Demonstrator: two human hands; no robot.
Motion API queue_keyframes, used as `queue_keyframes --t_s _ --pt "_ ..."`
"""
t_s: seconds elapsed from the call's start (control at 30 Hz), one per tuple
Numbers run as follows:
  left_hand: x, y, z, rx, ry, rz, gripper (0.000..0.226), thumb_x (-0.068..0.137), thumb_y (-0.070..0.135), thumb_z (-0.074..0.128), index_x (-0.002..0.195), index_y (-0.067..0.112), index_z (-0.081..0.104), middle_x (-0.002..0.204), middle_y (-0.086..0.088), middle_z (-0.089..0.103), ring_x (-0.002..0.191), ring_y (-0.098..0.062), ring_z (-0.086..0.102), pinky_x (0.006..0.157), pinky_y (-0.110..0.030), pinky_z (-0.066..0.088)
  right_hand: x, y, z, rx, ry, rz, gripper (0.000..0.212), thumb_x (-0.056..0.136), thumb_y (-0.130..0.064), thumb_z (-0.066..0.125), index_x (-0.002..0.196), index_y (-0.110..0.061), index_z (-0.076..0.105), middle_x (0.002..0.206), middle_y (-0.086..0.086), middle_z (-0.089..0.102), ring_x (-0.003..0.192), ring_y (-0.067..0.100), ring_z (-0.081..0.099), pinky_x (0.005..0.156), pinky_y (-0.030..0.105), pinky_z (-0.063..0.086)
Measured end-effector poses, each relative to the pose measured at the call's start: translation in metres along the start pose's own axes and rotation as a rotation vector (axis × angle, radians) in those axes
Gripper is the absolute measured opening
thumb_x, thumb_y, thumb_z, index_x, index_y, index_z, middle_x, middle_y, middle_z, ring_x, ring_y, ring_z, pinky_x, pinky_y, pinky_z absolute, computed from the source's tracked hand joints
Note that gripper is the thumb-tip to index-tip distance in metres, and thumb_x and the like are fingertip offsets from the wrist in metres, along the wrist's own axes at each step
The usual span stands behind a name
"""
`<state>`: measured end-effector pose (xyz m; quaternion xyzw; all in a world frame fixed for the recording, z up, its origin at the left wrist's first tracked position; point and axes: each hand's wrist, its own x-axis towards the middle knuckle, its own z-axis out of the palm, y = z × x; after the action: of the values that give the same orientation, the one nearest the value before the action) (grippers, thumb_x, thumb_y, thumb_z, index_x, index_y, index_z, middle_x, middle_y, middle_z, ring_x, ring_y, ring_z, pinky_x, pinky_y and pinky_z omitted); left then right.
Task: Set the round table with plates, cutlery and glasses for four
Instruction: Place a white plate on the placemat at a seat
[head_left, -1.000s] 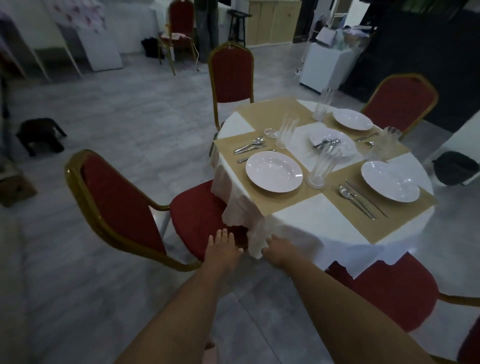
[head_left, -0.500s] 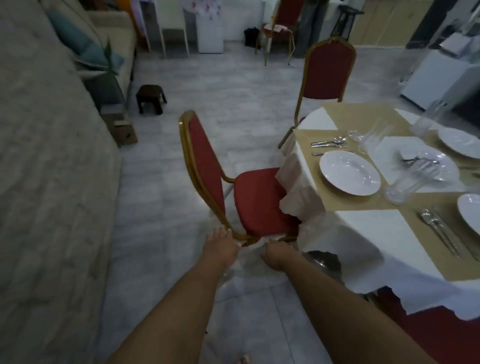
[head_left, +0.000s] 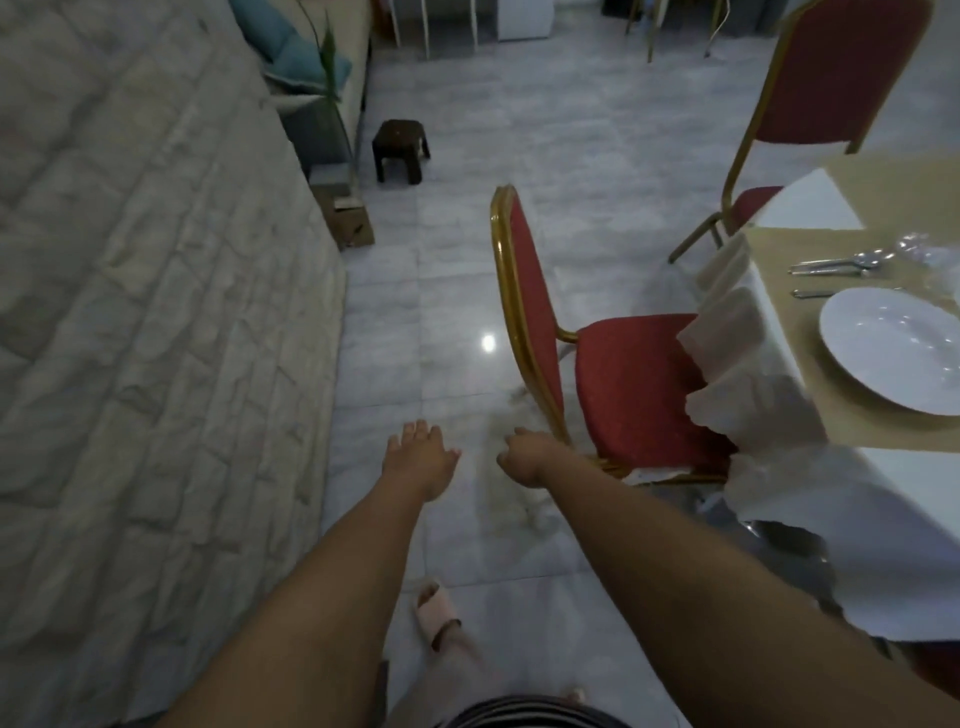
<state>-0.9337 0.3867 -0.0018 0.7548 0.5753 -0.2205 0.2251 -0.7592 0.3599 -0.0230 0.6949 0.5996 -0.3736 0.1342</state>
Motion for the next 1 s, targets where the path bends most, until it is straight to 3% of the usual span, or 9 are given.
queue_keyframes --t_s 0.67,1.0 --pt "0.19 -0.13 -0.122 0.002 -0.004 0.033 0.064 0.102 0.047 0.02 0.153 0.01 0.011 0.161 -0.012 0.002 0.149 -0.028 0.001 0.12 -0.044 0.005 0.197 -0.14 -0.111 -0.043 0.025 0.003 0.056 0.101 -0.038 0.028 0.149 -0.009 0.032 0.154 0.011 0.031 0.137 0.033 0.036 0.111 0.046 0.033" --pt "0.339 -0.158 -0.22 -0.043 -0.035 -0.009 0.064 0.102 0.047 0.019 0.154 0.011 0.009 0.162 -0.011 0.0 0.149 -0.027 -0.001 0.121 -0.044 0.003 0.338 -0.17 -0.224 -0.058 -0.014 -0.028 0.056 0.102 -0.036 0.029 0.15 -0.007 0.031 0.157 0.013 0.028 0.141 0.033 0.032 0.114 0.046 0.031"
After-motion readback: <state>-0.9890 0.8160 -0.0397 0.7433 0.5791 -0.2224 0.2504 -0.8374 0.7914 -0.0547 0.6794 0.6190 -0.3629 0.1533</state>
